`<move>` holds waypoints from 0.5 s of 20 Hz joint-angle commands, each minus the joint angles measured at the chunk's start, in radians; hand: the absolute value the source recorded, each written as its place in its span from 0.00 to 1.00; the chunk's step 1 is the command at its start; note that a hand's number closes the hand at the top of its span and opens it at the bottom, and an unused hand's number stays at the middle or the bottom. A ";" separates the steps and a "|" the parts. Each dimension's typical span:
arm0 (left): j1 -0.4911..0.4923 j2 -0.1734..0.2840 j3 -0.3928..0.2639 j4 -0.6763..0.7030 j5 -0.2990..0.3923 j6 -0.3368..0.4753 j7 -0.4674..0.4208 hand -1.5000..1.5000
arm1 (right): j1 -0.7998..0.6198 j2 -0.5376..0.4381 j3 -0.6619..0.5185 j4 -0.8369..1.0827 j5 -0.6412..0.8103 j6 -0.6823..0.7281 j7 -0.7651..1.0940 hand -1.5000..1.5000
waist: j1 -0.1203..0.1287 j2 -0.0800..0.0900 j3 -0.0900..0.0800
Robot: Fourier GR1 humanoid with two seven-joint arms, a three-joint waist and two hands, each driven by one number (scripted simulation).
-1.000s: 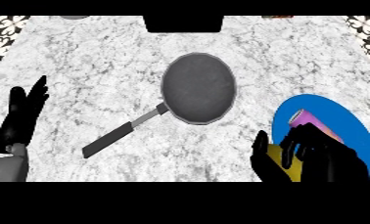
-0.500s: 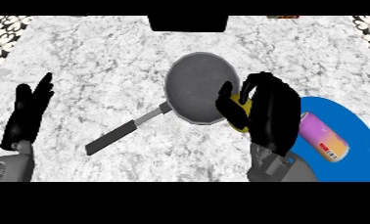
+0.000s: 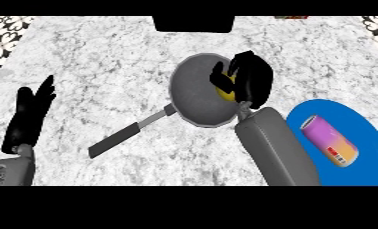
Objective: Pick the lemon from the plate and place it in the pan
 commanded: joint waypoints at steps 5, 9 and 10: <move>-0.065 -0.014 -0.018 0.018 -0.020 0.009 0.039 0.50 | -0.143 0.001 -0.050 0.391 -0.324 -0.293 -0.236 1.00 | 0.023 0.010 0.002; -0.046 -0.021 -0.029 -0.010 -0.015 -0.007 0.018 0.50 | -0.228 0.001 -0.045 0.528 -0.501 -0.343 -0.302 0.00 | 0.057 0.016 0.003; -0.067 -0.002 -0.028 0.002 -0.014 -0.025 0.035 0.50 | -0.250 0.001 -0.031 0.577 -0.539 -0.331 -0.327 0.00 | 0.051 0.015 0.002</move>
